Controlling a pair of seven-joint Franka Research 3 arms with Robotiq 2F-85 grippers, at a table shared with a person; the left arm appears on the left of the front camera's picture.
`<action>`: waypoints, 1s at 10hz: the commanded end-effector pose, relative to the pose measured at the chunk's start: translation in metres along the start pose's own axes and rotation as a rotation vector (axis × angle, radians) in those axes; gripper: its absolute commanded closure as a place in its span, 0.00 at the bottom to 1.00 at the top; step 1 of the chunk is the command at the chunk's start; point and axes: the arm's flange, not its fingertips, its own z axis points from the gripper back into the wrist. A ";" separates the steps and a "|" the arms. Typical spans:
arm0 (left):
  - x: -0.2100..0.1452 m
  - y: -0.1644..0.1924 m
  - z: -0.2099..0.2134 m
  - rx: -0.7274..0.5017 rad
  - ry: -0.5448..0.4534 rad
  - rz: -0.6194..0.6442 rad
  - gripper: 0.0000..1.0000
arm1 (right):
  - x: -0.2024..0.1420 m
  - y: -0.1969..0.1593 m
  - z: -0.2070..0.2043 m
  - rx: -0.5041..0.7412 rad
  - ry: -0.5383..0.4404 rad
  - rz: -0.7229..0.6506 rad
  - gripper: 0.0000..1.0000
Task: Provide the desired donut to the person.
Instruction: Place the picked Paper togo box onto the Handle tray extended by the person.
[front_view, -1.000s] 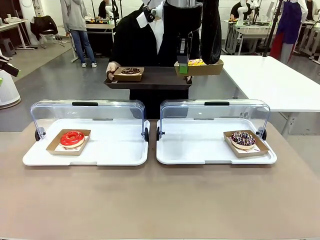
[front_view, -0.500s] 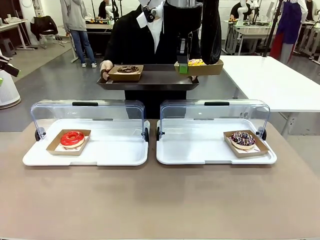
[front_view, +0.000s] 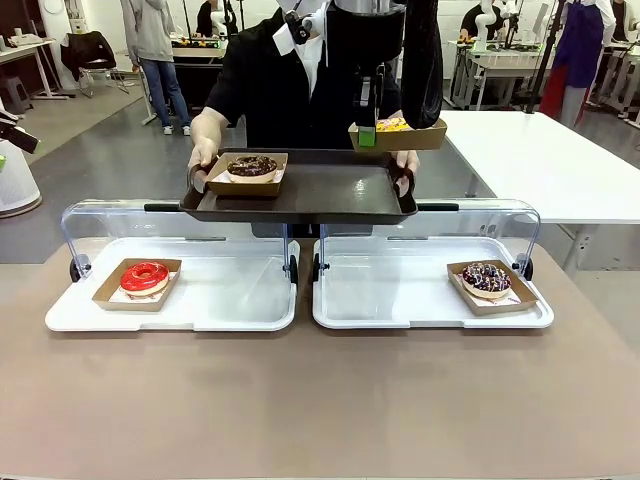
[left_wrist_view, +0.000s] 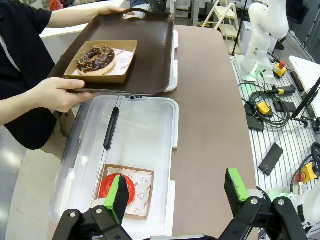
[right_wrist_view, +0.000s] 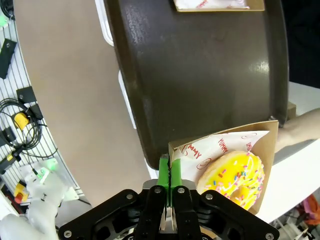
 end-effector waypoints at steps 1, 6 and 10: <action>0.001 -0.002 0.000 -0.001 -0.005 -0.001 0.00 | -0.003 0.003 -0.001 0.007 0.001 0.006 1.00; 0.001 -0.002 0.000 -0.001 -0.005 -0.001 0.00 | 0.010 -0.004 -0.014 0.019 -0.009 0.035 0.99; 0.001 -0.002 0.000 -0.001 -0.005 -0.001 0.00 | 0.058 -0.014 -0.057 0.030 -0.020 0.099 0.99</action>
